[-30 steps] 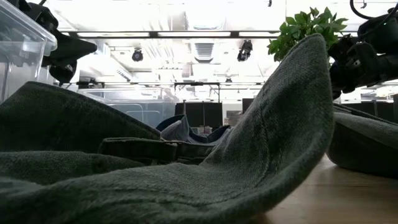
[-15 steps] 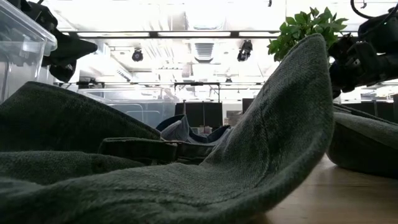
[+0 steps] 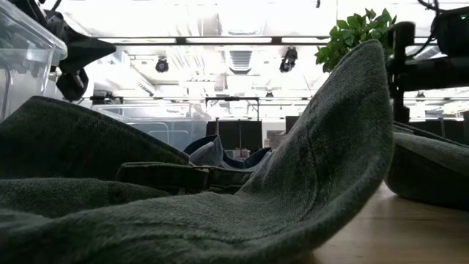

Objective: Pick & Place hat
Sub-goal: Put the top right blue cap into the top transparent bin

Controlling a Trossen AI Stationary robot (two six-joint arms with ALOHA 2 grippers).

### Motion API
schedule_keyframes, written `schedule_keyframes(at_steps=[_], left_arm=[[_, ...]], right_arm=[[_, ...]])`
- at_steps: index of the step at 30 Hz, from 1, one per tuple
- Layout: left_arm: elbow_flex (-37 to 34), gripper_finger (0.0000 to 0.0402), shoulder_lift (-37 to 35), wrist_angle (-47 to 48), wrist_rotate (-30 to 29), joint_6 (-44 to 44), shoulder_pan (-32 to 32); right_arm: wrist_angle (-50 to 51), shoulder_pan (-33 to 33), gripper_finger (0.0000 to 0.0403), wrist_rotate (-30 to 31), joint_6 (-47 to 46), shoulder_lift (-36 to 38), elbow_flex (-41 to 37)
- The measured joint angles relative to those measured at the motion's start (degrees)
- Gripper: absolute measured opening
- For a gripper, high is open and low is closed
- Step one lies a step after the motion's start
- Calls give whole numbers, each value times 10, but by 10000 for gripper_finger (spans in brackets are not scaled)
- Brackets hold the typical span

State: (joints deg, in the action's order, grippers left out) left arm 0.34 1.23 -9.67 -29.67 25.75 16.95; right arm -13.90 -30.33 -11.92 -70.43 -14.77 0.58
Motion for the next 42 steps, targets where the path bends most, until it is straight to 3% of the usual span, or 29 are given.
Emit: schedule_keyframes(at_steps=[3,14,18,26,32,37,42], left_arm=[[0,0,0,0,0,17,0],[0,0,0,-84,-4,62,0],[0,0,0,-112,-33,67,0],[0,0,0,-138,-46,162,0],[0,0,0,-138,-61,169,0],[0,0,0,-139,-63,183,0],[0,0,0,-138,-64,178,0]], right_arm=[[2,1,9,14,-55,-1,0],[-4,1,9,28,-113,-1,0],[33,2,17,-21,-164,-6,0],[119,40,97,-59,-177,-67,19],[231,46,168,-59,-208,-129,37],[316,46,188,2,-161,-168,80],[319,45,185,96,-149,-207,115]])
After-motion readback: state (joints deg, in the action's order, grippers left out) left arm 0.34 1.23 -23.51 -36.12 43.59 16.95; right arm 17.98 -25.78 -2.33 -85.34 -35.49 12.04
